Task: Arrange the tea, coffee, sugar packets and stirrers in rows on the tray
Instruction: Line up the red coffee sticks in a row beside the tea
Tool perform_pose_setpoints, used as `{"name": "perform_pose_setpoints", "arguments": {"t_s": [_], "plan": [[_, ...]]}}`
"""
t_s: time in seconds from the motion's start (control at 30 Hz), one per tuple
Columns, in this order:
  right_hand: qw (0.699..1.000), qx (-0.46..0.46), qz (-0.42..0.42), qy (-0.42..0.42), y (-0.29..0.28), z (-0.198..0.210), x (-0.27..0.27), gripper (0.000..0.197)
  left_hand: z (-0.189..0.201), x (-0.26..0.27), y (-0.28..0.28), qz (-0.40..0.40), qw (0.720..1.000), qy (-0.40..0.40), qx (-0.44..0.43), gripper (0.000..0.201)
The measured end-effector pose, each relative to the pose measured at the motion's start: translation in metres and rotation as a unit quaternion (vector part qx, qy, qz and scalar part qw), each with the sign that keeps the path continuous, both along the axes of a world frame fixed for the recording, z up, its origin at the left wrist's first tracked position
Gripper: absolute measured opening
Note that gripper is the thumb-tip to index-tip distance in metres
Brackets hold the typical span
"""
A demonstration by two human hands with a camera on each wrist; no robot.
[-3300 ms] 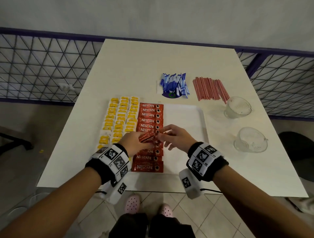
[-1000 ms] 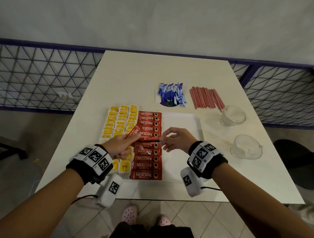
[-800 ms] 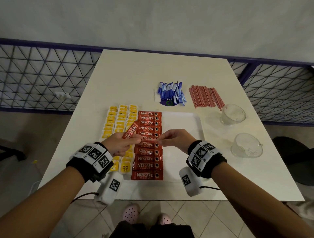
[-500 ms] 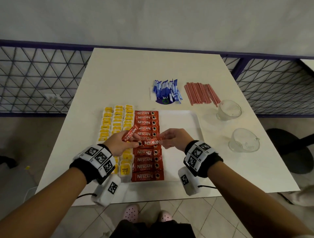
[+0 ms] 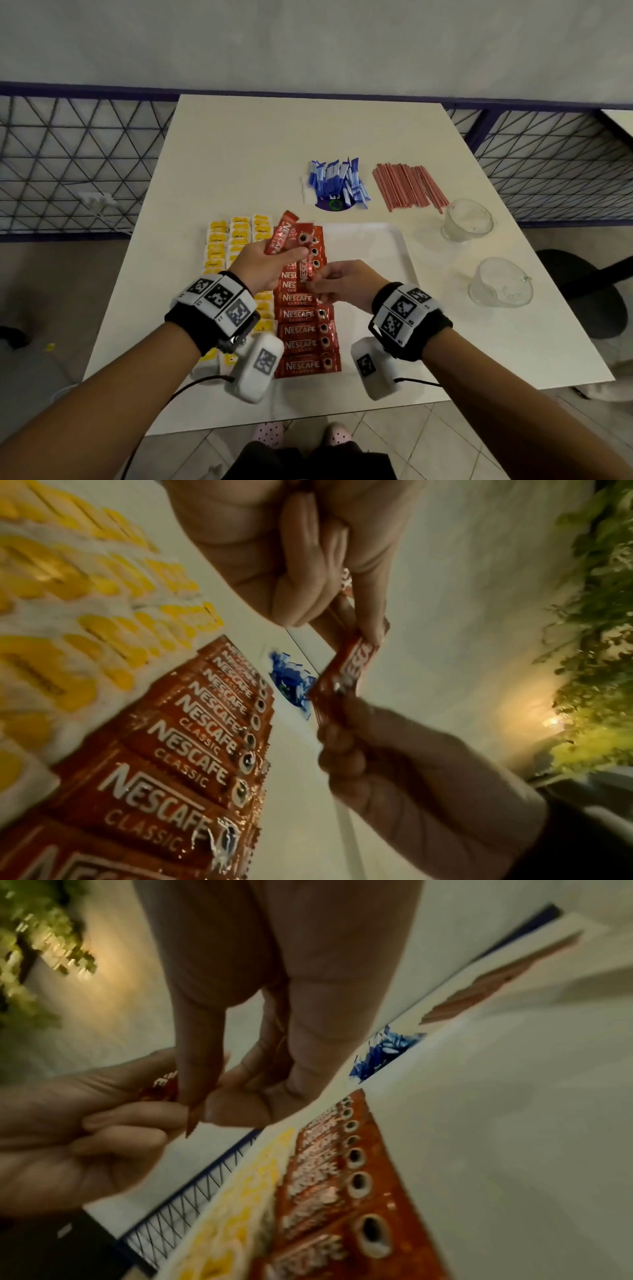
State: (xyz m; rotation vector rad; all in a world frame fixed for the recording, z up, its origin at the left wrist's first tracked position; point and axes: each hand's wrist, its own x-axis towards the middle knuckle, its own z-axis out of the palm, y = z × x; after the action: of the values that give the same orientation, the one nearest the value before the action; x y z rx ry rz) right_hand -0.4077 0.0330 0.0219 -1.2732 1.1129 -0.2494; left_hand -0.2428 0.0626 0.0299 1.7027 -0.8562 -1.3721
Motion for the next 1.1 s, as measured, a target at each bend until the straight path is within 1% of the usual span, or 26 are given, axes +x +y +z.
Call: {"name": "perform_pose_setpoints", "arguments": {"t_s": [0.07,0.17,0.2,0.23,0.27,0.3,0.33,0.4,0.43,0.47,0.53,0.6,0.67,0.77,0.87,0.97,1.03,1.1], "plan": [[0.999,0.021,-0.019,-0.042,-0.001,0.001,0.006,0.015,0.001,-0.006,-0.003,-0.027,0.999,-0.029,0.0,0.015],[1.0,-0.004,-0.009,-0.015,-0.003,0.002,0.007,0.008,-0.003,-0.002,-0.002,-0.074,0.991,-0.109,-0.025,0.013],[1.0,-0.017,-0.02,-0.007,-0.006,0.0,0.004,0.015,-0.004,0.0,-0.001,-0.098,0.985,-0.139,-0.03,0.017],[0.999,-0.024,-0.041,-0.008,-0.008,-0.001,0.001,0.022,-0.006,0.003,0.0,-0.123,0.978,-0.166,-0.026,0.026],[0.997,-0.026,-0.065,-0.016,-0.011,-0.001,-0.002,0.022,-0.008,0.004,0.0,-0.145,0.971,-0.188,-0.016,0.037],[0.996,-0.028,-0.078,-0.028,-0.013,-0.001,-0.005,0.017,-0.011,0.004,0.0,-0.165,0.965,-0.204,-0.004,0.043],[0.996,-0.034,-0.077,-0.028,-0.015,-0.002,-0.008,0.012,-0.013,0.004,0.0,-0.186,0.958,-0.217,0.002,0.044],[0.997,-0.059,-0.044,0.03,-0.017,-0.005,-0.013,0.006,-0.016,0.003,0.0,-0.218,0.947,-0.236,0.005,0.034],[0.995,-0.073,-0.025,0.068,-0.018,-0.008,-0.014,0.003,-0.017,0.002,0.0,-0.224,0.945,-0.24,0.002,0.03],[0.991,-0.082,-0.011,0.102,-0.02,-0.013,-0.016,0.008,-0.018,0.003,-0.001,-0.225,0.943,-0.243,-0.001,0.026],[0.988,-0.075,0.001,0.132,-0.023,-0.024,-0.019,0.016,-0.023,0.005,-0.001,-0.224,0.941,-0.255,-0.004,0.022],[0.99,-0.054,-0.012,0.127,-0.024,-0.032,-0.021,0.016,-0.028,0.009,-0.002,-0.216,0.941,-0.261,-0.001,0.019],[0.993,-0.029,-0.035,0.105,-0.025,-0.038,-0.022,0.016,-0.032,0.012,-0.003,-0.206,0.94,-0.27,-0.006,0.017],[0.995,-0.005,-0.06,0.079,-0.029,-0.04,-0.02,0.014,-0.035,0.016,-0.006,-0.206,0.926,-0.316,-0.021,0.017],[0.995,0.012,-0.065,0.074,-0.033,-0.04,-0.017,0.015,-0.035,0.017,-0.008,-0.214,0.914,-0.343,-0.027,0.016],[0.995,0.018,-0.058,0.074,-0.035,-0.042,-0.015,0.004,-0.037,0.016,-0.01,-0.228,0.902,-0.365,-0.024,0.013],[0.996,0.019,-0.059,0.069,-0.036,-0.044,-0.014,0.013,-0.038,0.015,-0.011,-0.241,0.892,-0.383,-0.017,0.009],[0.996,0.01,-0.055,0.074,-0.035,-0.044,-0.013,0.016,-0.038,0.014,-0.011,-0.25,0.886,-0.39,-0.015,0.01]]}}
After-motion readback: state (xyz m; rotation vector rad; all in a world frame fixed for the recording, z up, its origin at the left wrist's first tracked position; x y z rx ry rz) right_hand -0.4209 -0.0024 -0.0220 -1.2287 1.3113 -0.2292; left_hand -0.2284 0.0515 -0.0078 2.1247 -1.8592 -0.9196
